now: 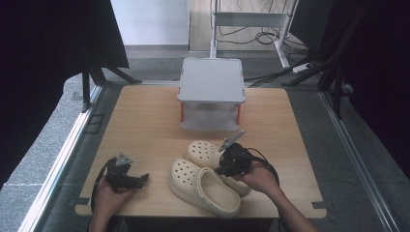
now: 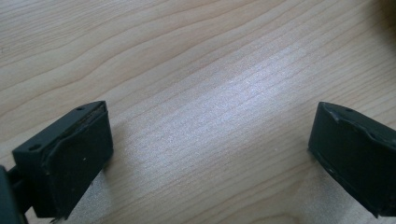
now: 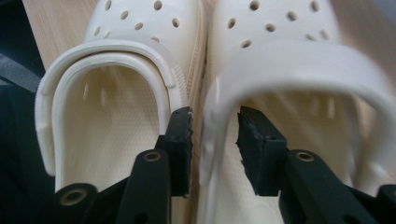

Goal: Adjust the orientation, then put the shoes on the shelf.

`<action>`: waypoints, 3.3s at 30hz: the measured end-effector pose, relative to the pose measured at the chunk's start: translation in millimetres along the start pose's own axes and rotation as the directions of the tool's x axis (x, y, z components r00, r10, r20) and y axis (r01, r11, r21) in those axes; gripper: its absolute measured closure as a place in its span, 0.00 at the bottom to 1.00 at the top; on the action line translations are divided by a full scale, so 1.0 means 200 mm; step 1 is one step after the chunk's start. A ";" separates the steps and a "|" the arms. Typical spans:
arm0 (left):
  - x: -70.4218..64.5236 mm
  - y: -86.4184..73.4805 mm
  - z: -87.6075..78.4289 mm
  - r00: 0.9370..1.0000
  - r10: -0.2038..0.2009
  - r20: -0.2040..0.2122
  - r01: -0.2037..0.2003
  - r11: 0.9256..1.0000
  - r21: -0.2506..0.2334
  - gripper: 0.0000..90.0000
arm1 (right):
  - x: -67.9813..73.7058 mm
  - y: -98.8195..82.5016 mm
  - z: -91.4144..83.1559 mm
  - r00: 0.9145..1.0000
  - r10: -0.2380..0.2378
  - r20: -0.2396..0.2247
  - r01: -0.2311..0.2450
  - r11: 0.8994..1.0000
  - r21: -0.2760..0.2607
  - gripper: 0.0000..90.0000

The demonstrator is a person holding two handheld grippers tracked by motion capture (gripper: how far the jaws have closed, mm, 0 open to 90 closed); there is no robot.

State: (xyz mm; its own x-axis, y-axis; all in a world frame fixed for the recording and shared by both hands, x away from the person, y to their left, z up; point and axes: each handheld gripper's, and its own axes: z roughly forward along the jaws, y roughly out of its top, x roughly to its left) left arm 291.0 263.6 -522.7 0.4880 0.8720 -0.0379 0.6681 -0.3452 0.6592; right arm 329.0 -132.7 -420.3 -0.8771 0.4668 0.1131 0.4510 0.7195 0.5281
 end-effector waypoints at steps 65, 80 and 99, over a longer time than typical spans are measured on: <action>0.00 0.00 0.00 1.000 0.000 0.000 0.000 1.000 0.000 0.00 | 0.09 0.12 0.10 0.999 -0.014 0.046 0.010 0.996 0.084 0.72; 0.00 0.00 0.00 1.000 0.003 0.001 -0.003 1.000 0.003 0.00 | 0.06 0.18 -0.11 0.998 0.041 0.048 -0.044 0.997 0.063 0.72; 0.00 0.00 0.00 1.000 0.004 0.001 -0.004 1.000 0.003 0.00 | -0.02 0.41 -0.41 0.984 0.133 0.121 -0.135 0.991 0.010 0.72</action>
State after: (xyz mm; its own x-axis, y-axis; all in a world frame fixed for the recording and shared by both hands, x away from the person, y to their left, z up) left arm 291.2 263.9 -522.5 0.4915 0.8701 -0.0364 0.6677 -0.3497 0.6571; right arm 355.5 -117.5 -307.8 -0.7826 0.6175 0.0794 0.5672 0.6546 0.4998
